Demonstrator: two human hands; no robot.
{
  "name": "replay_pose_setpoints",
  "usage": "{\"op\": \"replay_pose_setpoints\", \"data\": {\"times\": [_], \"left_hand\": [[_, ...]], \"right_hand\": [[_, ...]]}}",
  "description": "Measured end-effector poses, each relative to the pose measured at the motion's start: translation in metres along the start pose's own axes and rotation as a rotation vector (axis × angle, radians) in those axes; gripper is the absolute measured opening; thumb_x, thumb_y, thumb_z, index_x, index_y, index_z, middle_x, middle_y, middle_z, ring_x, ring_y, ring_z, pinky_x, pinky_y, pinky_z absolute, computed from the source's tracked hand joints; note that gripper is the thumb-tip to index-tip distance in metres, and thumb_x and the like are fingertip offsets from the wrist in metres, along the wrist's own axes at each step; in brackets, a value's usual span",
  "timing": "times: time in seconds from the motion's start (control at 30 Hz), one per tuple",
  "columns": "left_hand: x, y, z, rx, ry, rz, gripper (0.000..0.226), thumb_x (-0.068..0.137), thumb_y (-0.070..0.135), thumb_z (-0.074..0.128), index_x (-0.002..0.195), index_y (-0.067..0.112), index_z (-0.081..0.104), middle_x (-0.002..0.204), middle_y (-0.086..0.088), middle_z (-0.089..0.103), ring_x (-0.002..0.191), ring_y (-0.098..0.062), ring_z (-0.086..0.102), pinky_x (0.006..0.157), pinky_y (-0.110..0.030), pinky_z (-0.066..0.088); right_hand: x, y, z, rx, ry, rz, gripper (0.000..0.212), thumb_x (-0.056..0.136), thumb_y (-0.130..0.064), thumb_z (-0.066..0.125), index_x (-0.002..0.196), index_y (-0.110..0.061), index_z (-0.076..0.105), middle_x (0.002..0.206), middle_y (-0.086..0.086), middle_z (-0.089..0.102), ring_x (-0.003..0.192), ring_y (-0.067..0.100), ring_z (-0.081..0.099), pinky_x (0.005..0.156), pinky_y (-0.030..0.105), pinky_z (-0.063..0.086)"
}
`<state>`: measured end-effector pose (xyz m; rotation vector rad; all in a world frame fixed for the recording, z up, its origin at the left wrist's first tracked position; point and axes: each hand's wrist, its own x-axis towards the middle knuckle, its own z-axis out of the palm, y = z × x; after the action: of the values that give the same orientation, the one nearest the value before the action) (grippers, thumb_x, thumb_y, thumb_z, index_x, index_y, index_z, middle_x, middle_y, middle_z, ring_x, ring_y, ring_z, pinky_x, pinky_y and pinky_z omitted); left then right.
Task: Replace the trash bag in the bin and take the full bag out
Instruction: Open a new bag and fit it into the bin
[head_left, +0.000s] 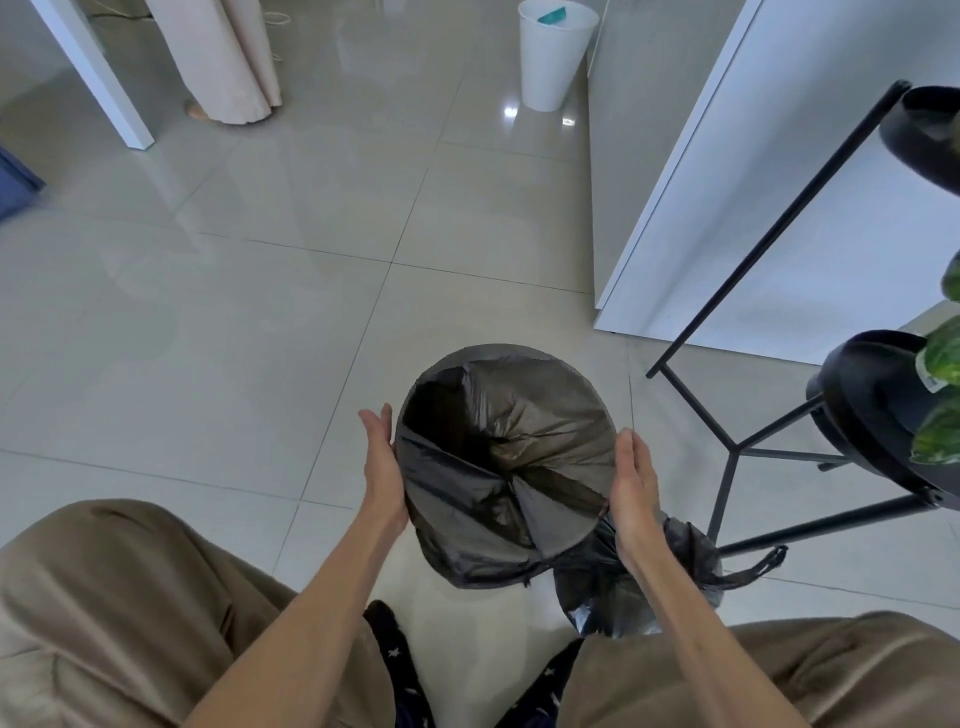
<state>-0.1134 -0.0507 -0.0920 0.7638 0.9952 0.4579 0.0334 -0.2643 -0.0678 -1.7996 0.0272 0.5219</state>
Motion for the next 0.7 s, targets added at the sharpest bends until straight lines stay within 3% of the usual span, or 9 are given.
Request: {"op": "replay_pose_setpoints", "data": {"times": [0.07,0.17,0.3,0.43,0.53,0.63,0.7], "left_hand": [[0.011,0.0,-0.007,-0.005,-0.071,-0.064,0.088,0.083,0.086,0.019,0.154,0.035,0.035,0.152,-0.004,0.05,0.133,-0.032,0.051,0.108,-0.05,0.044],[0.019,0.003,-0.009,-0.005,-0.082,-0.093,0.092,0.082,0.088,0.019,0.152,0.032,0.038,0.147,-0.003,0.054,0.13,-0.032,0.053,0.107,-0.051,0.045],[0.018,0.015,-0.014,0.127,0.182,0.007,0.078,0.094,0.075,0.014,0.151,0.029,0.041,0.142,-0.005,0.059,0.136,-0.028,0.049,0.118,-0.05,0.031],[-0.013,0.015,-0.025,0.102,0.428,0.097,0.066,0.099,0.066,0.017,0.147,0.032,0.046,0.126,0.002,0.069,0.131,-0.018,0.051,0.116,-0.041,0.022],[-0.054,-0.003,-0.011,0.015,0.345,0.102,0.059,0.101,0.063,0.021,0.15,0.037,0.039,0.133,0.008,0.064,0.123,-0.012,0.052,0.113,-0.038,0.027],[-0.065,-0.017,0.001,-0.055,0.231,0.081,0.058,0.1,0.066,0.023,0.152,0.042,0.034,0.141,0.007,0.056,0.12,-0.018,0.054,0.112,-0.043,0.037],[-0.054,-0.019,0.0,-0.051,0.175,0.064,0.06,0.097,0.07,0.024,0.151,0.046,0.034,0.147,0.005,0.052,0.129,-0.024,0.052,0.114,-0.051,0.037]], "right_hand": [[-0.008,0.012,-0.001,0.015,0.018,0.056,0.066,0.1,-0.06,0.033,0.153,-0.019,0.036,0.156,0.0,0.04,0.142,0.016,0.038,0.116,0.029,0.025],[-0.006,0.026,-0.006,0.012,0.009,0.108,0.106,0.071,-0.094,0.032,0.146,-0.021,0.046,0.152,0.002,0.048,0.14,0.019,0.043,0.12,0.045,0.029],[0.006,0.013,-0.011,-0.046,0.055,0.082,0.081,0.089,-0.075,0.028,0.148,-0.022,0.043,0.15,0.002,0.05,0.137,0.02,0.046,0.118,0.048,0.033],[0.023,-0.013,-0.011,-0.121,0.01,-0.08,0.072,0.097,-0.066,0.027,0.154,-0.021,0.034,0.159,-0.002,0.037,0.145,0.015,0.034,0.123,0.04,0.023],[0.032,-0.036,-0.004,-0.223,-0.098,-0.148,0.068,0.1,-0.063,0.024,0.158,-0.027,0.024,0.162,-0.009,0.028,0.148,0.01,0.026,0.119,0.026,0.016],[0.04,-0.05,0.005,-0.313,-0.253,-0.174,0.079,0.092,-0.074,0.02,0.159,-0.031,0.018,0.164,-0.01,0.024,0.15,0.01,0.022,0.122,0.031,0.014],[0.039,-0.046,0.008,-0.323,-0.29,-0.127,0.077,0.095,-0.069,0.017,0.159,-0.027,0.016,0.165,-0.008,0.02,0.15,0.01,0.019,0.121,0.028,0.01]]}}
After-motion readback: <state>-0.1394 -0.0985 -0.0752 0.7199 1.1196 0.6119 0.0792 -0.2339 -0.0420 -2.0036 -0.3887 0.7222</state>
